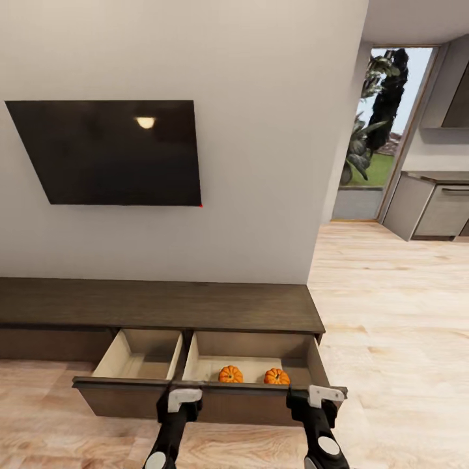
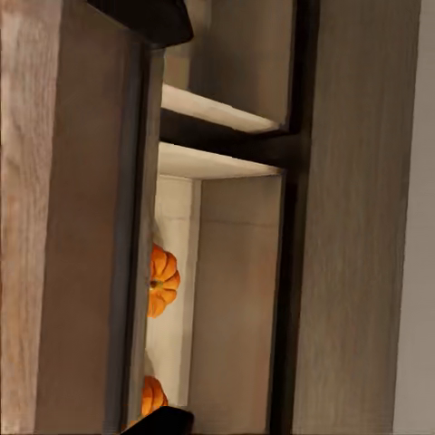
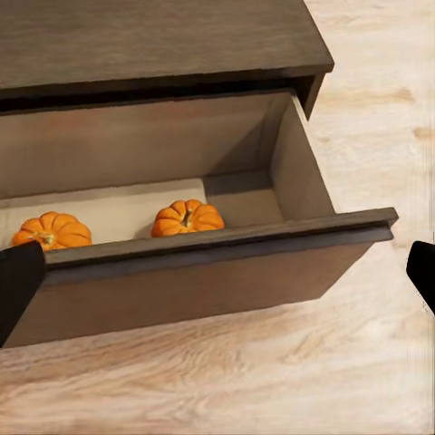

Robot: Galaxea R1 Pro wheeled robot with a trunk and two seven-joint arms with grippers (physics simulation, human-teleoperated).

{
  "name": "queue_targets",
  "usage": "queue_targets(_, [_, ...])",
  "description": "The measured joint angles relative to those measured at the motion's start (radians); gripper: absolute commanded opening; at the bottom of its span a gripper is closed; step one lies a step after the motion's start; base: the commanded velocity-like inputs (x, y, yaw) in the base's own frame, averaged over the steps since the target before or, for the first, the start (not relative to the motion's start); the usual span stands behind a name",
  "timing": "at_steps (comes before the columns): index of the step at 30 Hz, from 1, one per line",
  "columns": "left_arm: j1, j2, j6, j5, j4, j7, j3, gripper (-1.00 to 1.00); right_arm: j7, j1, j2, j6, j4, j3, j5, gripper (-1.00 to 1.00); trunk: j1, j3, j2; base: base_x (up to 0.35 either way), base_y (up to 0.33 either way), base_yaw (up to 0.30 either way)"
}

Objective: Place each of the two pumpkins and all three candles from the living room inside a cabinet in the living room (use any cabinet), then make sure every cabinet is closed, and position the cauldron so it is next to a table in the living room.

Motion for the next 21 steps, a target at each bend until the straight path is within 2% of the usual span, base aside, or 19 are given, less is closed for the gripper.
queue_targets(2, [0.0,-0.002,-0.026,0.0,0.066,0.0,-0.001,1.0,0.0,0.0,0.001,-0.024,0.005,0.001,0.005,1.0,0.0,0.0,0.0,0.0,0.0,0.0])
queue_targets(4, [-0.001,-0.003,-0.087,0.002,0.137,0.0,-0.002,1.0,-0.001,0.0,0.003,-0.111,0.031,0.01,0.012,1.0,0.0,0.0,0.0,0.0,0.0,0.0])
queue_targets(5, [-0.001,-0.003,-0.144,0.002,0.169,-0.002,-0.002,1.0,-0.001,0.0,0.006,-0.191,0.083,0.034,0.013,1.0,0.0,0.0,0.0,0.0,0.0,0.0])
queue_targets(6, [-0.001,-0.003,-0.174,0.002,0.183,-0.004,-0.002,1.0,-0.001,0.0,0.007,-0.235,0.12,0.05,0.013,1.0,0.0,0.0,0.0,0.0,0.0,0.0])
queue_targets(7, [0.0,-0.004,-0.22,0.003,0.209,-0.006,0.001,1.0,-0.002,0.001,0.012,-0.322,0.197,0.079,0.01,1.0,0.0,0.0,0.0,0.0,0.0,0.0])
queue_targets(8, [-0.001,-0.004,-0.237,0.003,0.222,-0.008,0.001,1.0,-0.002,0.001,0.018,-0.366,0.237,0.091,0.011,1.0,0.0,0.0,0.0,0.0,0.0,0.0])
queue_targets(9, [-0.001,-0.004,-0.261,0.003,0.244,-0.01,0.0,1.0,-0.002,0.0,0.031,-0.445,0.296,0.106,0.01,1.0,0.0,0.0,0.0,0.0,0.0,0.0])
queue_targets(11, [-0.001,-0.006,-0.282,0.002,0.272,-0.012,-0.001,1.0,-0.002,0.001,0.046,-0.533,0.352,0.122,0.013,1.0,0.0,0.0,0.0,0.0,0.0,0.0])
queue_targets(14, [-0.001,-0.01,-0.296,0.0,0.293,-0.013,-0.002,1.0,-0.002,0.0,0.057,-0.597,0.395,0.137,0.014,1.0,0.0,0.0,0.0,0.0,0.0,0.0])
queue_targets(21, [-0.001,-0.02,-0.301,-0.002,0.305,-0.015,-0.004,1.0,0.0,0.0,0.057,-0.631,0.47,0.139,0.014,1.0,0.0,0.0,0.0,0.0,0.0,0.0])
